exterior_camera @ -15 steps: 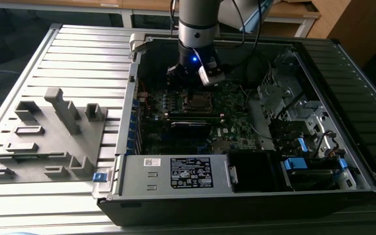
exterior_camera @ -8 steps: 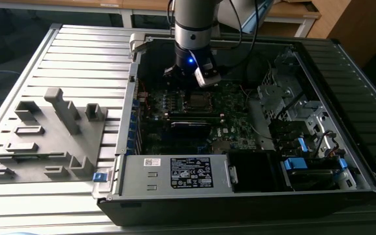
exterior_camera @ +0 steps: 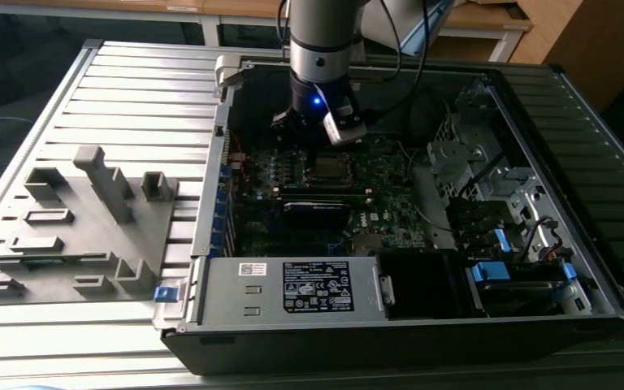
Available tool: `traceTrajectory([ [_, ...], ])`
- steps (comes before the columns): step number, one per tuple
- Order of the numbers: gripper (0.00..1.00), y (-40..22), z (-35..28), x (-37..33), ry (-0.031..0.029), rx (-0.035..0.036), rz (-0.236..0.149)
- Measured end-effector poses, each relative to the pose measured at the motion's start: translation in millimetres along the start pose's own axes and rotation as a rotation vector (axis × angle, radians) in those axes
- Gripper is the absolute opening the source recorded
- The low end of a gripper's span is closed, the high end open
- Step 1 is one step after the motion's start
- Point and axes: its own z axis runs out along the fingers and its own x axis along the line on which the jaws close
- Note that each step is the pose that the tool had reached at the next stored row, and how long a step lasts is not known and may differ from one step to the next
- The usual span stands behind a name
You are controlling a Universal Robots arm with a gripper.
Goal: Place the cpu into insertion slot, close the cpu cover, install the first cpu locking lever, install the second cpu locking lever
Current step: 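Close the cpu cover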
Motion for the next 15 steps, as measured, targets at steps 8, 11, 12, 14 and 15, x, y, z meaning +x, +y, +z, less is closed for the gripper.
traceTrajectory([
  [8, 0.11, 0.0, 5.1, 0.2, 0.0000, -0.0016, -0.007],
  [11, 0.11, 0.0, 5.5, 0.4, 0.0002, -0.0015, -0.008],
  [12, 0.11, 0.0, 5.6, 0.5, 0.0002, -0.0017, -0.008],
  [14, 0.11, 0.0, 5.8, 0.7, 0.0001, -0.0019, -0.011],
  [15, 0.11, 0.0, 5.8, 0.7, 0.0001, -0.0020, -0.018],
])
